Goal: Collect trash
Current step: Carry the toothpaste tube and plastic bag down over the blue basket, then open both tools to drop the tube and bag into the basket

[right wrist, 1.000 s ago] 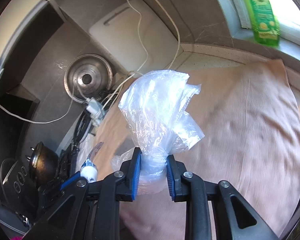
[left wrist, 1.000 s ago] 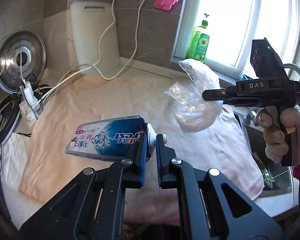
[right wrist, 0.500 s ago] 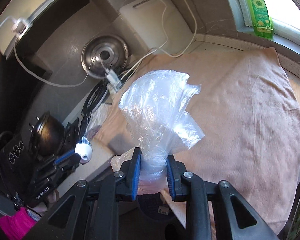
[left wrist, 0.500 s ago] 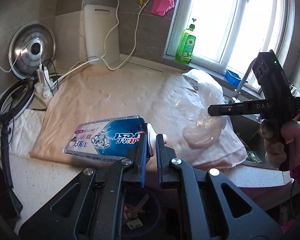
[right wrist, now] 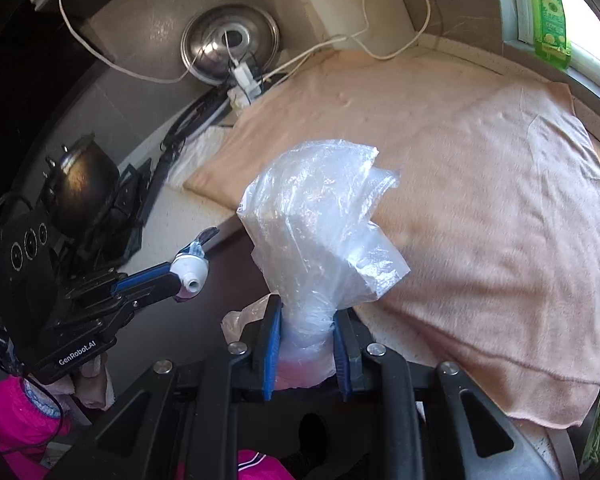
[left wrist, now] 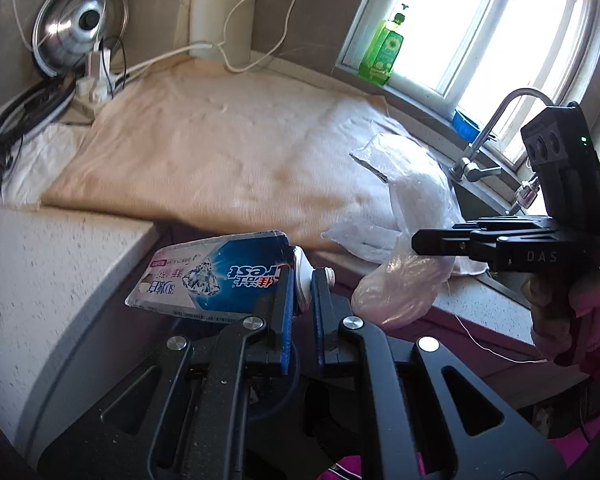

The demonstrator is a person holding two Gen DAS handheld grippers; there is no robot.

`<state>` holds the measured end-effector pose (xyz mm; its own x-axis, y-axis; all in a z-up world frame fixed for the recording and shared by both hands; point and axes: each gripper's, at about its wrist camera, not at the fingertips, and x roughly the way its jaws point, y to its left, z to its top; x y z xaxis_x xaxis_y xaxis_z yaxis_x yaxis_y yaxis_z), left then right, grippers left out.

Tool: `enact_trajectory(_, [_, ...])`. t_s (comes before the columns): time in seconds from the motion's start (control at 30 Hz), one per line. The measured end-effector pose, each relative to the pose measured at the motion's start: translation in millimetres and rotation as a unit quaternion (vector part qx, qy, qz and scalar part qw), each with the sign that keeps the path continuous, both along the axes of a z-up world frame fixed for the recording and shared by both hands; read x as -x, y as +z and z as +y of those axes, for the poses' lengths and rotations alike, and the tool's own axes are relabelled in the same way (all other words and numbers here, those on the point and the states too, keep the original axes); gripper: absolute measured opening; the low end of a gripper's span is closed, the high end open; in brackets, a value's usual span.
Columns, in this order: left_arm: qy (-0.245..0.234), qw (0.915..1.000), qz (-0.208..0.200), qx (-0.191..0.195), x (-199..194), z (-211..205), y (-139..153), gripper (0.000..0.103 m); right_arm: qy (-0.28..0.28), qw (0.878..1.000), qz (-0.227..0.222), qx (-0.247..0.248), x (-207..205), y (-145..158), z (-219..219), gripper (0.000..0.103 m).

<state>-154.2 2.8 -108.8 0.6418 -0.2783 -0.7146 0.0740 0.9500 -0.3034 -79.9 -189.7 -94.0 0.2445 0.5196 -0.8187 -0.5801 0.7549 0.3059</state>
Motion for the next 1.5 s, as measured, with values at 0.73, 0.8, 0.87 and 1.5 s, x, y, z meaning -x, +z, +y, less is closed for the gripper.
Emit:
enact_trajectory(0.73, [0.016, 0.9945, 0.098, 0.033, -2.6, 9.9, -106.7, 0.007, 0.041, 0.993, 0.043, 0.097, 22.9, -107.9, 34.0, 0.023])
enact_trajectory(0.8, [0.016, 0.9939, 0.104, 0.035, -5.3, 10.0, -115.0, 0.007, 0.045, 0.992, 0.049, 0.103, 23.1, -117.4, 36.9, 0.023])
enact_trajectory(0.87, [0.015, 0.993, 0.112, 0.035, -7.5, 10.5, -124.0, 0.007, 0.048, 0.991, 0.052, 0.11, 23.6, -126.6, 39.8, 0.023])
enact_trajectory(1.5, [0.029, 0.9845, 0.166, 0.048, -36.6, 19.5, -190.1, 0.007, 0.059, 0.983, 0.074, 0.16, 5.3, -184.8, 63.9, 0.023])
